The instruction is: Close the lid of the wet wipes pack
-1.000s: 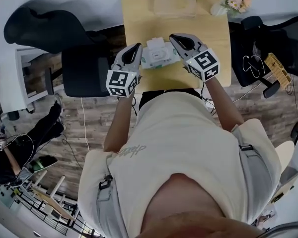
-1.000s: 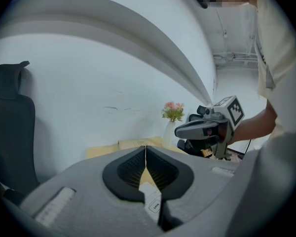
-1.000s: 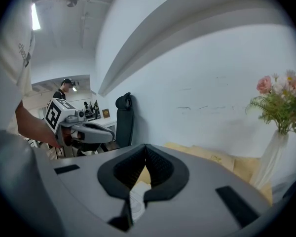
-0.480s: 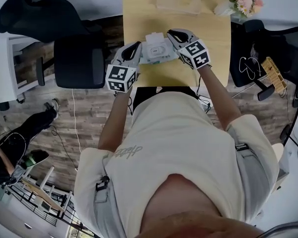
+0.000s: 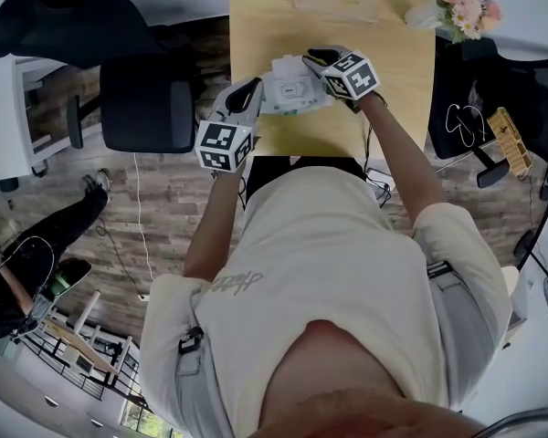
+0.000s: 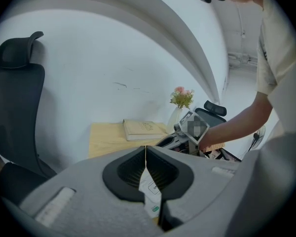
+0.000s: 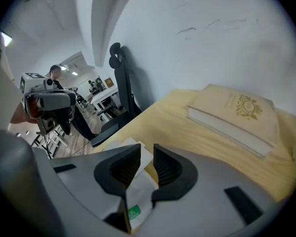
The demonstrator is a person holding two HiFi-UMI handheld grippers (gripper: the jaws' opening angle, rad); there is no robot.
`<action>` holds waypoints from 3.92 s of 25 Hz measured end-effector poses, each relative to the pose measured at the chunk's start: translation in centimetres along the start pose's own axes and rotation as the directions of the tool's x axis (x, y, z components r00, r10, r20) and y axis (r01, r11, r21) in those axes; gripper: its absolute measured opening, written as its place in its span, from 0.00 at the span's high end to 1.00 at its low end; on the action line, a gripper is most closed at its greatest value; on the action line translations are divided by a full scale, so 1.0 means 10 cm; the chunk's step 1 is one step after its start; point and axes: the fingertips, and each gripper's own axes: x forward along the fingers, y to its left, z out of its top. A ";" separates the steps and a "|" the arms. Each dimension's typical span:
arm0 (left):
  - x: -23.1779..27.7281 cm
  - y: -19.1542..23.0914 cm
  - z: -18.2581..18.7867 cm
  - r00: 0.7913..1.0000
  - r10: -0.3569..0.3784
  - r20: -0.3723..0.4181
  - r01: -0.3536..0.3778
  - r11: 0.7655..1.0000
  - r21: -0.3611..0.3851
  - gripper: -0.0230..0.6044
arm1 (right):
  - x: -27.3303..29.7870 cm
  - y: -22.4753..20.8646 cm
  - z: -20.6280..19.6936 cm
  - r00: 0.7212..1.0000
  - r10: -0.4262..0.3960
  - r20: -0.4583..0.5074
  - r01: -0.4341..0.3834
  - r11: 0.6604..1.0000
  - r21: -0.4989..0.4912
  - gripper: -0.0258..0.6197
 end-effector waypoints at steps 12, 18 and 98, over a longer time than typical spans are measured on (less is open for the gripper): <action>0.02 0.16 -0.06 1.000 0.020 -0.019 -0.021 0.999 -0.037 0.94 | 0.37 -0.02 -0.17 0.963 0.182 -0.199 -0.170 0.982 0.077 0.86; 0.03 0.18 -0.06 1.000 0.021 -0.021 -0.022 0.999 -0.044 0.94 | 0.35 -0.01 -0.15 0.961 0.213 -0.174 -0.193 0.973 0.125 0.87; -0.56 0.01 -0.31 0.999 -0.011 0.031 0.012 0.999 -0.035 0.94 | 0.01 0.73 -0.69 0.966 -0.073 -0.250 0.051 0.994 -0.096 0.96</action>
